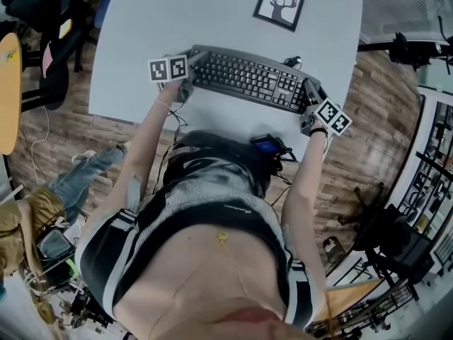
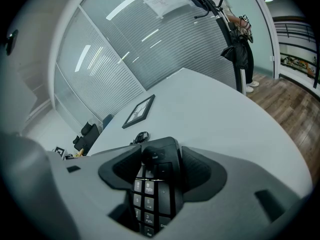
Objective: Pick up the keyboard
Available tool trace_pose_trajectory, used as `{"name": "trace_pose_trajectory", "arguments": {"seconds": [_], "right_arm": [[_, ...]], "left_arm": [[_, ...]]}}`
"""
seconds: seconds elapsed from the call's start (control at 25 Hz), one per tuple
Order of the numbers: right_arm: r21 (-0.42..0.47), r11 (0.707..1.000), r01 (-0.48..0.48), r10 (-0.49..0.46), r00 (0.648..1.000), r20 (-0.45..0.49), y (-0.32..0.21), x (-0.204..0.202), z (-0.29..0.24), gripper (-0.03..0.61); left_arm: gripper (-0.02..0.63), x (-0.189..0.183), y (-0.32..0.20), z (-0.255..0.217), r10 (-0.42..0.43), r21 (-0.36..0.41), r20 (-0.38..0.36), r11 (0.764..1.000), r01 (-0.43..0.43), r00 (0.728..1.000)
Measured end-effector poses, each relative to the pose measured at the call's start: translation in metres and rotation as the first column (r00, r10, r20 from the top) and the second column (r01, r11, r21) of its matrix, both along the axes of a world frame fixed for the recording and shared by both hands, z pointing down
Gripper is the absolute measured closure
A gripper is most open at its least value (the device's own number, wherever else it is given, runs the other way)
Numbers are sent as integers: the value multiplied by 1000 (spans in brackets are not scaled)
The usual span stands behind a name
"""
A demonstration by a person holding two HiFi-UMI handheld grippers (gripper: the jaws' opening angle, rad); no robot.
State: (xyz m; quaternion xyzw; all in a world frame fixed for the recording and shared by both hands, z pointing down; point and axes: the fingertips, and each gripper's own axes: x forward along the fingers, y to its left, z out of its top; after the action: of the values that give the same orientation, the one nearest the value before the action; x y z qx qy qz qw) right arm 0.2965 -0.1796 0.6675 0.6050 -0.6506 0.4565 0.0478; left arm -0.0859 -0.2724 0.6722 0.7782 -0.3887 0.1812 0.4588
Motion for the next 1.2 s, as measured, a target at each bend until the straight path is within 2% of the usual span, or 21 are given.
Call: {"name": "trace_pose_trajectory", "arguments": {"seconds": [0.84,1.2], "right_arm": [[5,1000,0,0,1000,-10,2,1,-2,331],[36,999,12,-11,999,-48,2,-3,-37,331]], "left_arm": [[391,0,0,1,-1,-7,-7,1000,1,1000],[391,-4,5,-27,-29,-3,-26,1000,29,999]]}}
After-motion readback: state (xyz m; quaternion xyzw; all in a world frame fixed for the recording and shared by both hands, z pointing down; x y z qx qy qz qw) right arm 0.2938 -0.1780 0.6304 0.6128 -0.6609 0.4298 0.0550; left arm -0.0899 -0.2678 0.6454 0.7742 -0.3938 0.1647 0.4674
